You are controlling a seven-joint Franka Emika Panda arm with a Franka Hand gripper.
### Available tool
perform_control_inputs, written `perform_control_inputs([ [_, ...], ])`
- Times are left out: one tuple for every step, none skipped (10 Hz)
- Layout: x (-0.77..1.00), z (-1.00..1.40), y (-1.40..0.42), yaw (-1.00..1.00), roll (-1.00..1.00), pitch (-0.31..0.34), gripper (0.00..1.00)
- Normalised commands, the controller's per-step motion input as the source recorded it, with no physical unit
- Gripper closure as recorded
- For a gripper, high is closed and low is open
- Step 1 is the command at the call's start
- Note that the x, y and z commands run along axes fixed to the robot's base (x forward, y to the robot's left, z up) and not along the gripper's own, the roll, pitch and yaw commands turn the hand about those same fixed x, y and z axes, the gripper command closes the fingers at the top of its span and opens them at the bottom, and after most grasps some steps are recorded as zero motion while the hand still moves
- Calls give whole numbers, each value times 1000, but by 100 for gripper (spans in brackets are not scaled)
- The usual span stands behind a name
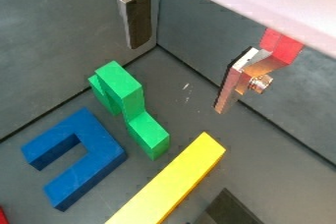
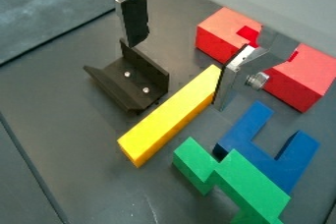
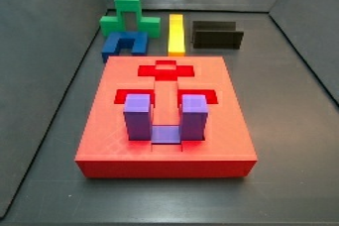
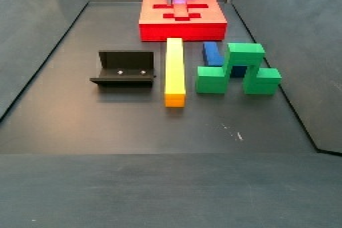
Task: Pick up the blue object. Move up. Place the blue object on the fixture. Regrasp the blue object. Move to above the board. Insert the blue object.
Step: Pick up the blue object.
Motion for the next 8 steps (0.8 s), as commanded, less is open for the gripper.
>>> perform_control_inputs([
  [11, -289, -617, 43, 0, -60, 0],
  [0, -369, -1000, 134, 23, -117, 0],
  [-91, -380, -991, 211, 16, -147, 0],
  [-109, -397, -1000, 206, 30, -140, 0],
  [-226, -463, -986, 214, 84, -130, 0],
  [-280, -477, -977, 203, 91, -143, 0],
  [-323, -489, -840, 197, 19, -184, 0],
  [-137, -363, -557, 109, 0, -153, 0],
])
